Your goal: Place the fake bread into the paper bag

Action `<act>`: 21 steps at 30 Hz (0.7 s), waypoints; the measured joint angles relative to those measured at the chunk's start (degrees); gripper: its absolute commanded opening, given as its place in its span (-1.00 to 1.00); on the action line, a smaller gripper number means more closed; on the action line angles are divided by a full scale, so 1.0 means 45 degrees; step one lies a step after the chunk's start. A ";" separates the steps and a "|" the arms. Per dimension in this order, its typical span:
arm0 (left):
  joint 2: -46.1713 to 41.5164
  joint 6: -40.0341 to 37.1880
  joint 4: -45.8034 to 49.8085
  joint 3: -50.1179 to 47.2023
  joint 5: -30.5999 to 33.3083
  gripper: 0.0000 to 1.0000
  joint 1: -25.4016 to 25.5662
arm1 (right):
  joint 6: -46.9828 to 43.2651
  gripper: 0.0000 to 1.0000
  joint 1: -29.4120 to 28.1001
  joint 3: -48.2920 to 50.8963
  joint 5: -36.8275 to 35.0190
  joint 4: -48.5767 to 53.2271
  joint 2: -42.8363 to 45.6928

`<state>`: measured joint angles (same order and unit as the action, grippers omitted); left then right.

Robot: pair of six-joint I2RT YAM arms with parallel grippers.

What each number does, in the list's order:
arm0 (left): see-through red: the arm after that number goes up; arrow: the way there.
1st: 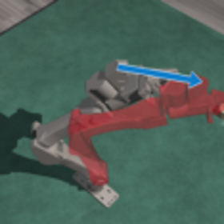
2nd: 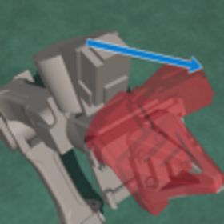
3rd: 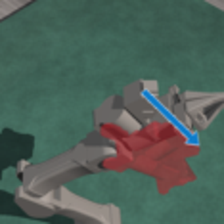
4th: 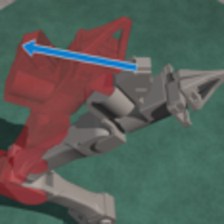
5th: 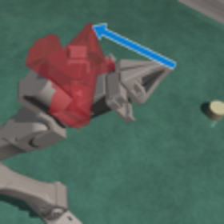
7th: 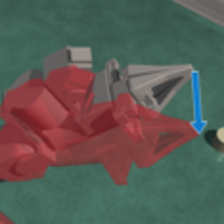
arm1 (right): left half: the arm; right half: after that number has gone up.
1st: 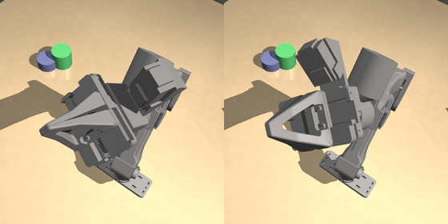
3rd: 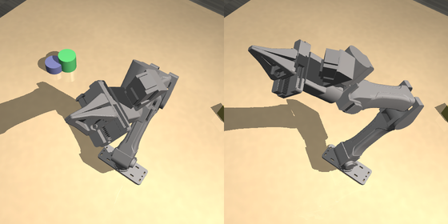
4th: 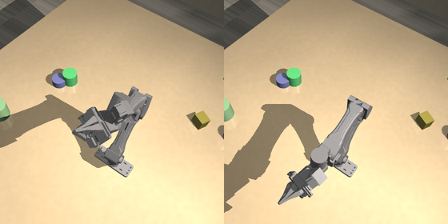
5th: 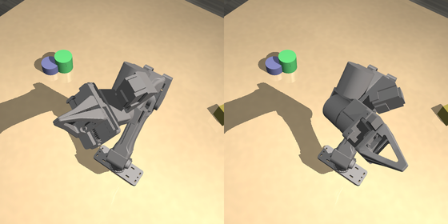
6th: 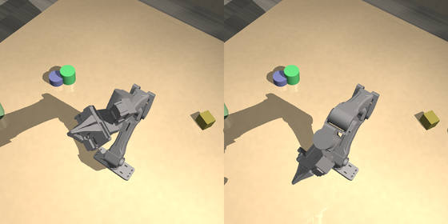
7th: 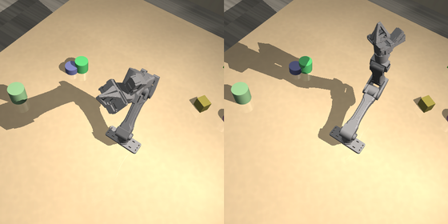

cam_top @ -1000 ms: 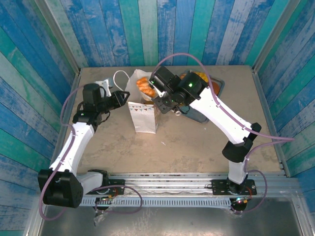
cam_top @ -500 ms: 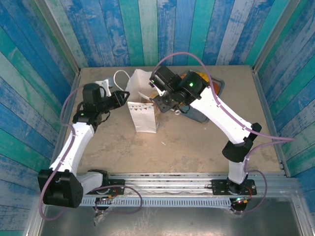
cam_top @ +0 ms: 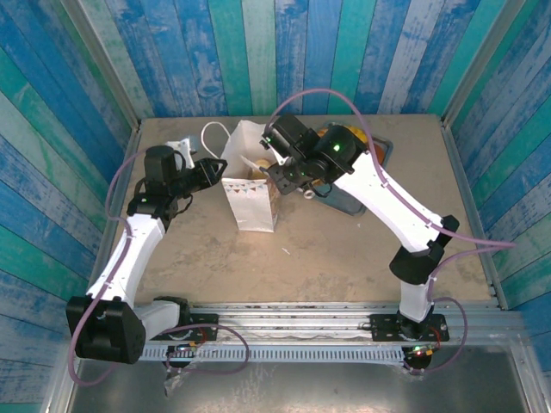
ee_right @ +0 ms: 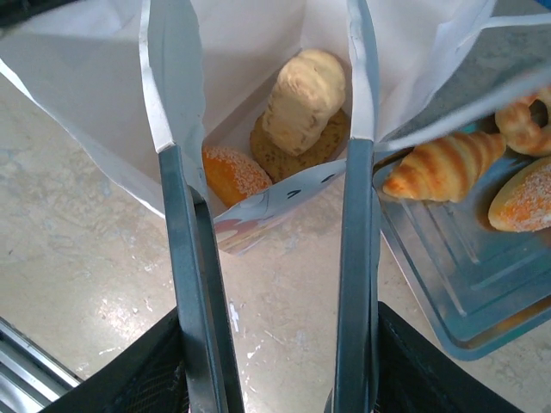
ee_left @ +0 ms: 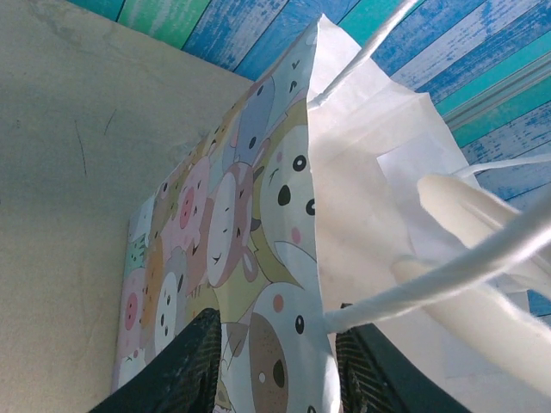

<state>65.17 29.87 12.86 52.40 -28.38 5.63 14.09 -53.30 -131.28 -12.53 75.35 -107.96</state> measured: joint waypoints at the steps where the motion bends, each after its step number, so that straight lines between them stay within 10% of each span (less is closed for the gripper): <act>1: 0.0000 0.0000 0.0000 0.0000 -0.0010 -0.18 0.0000 | 0.0015 0.03 0.0005 0.0005 -0.0010 -0.0083 0.0073; 21: -0.0053 -0.0126 0.0029 0.0005 -0.0243 0.10 0.0000 | 0.0903 0.01 0.0146 0.2905 0.0685 -0.3157 0.4838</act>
<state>64.93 29.30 12.99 52.42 -29.47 5.63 18.15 -52.64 -118.21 -9.45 61.14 -86.19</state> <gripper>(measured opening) 0.541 0.508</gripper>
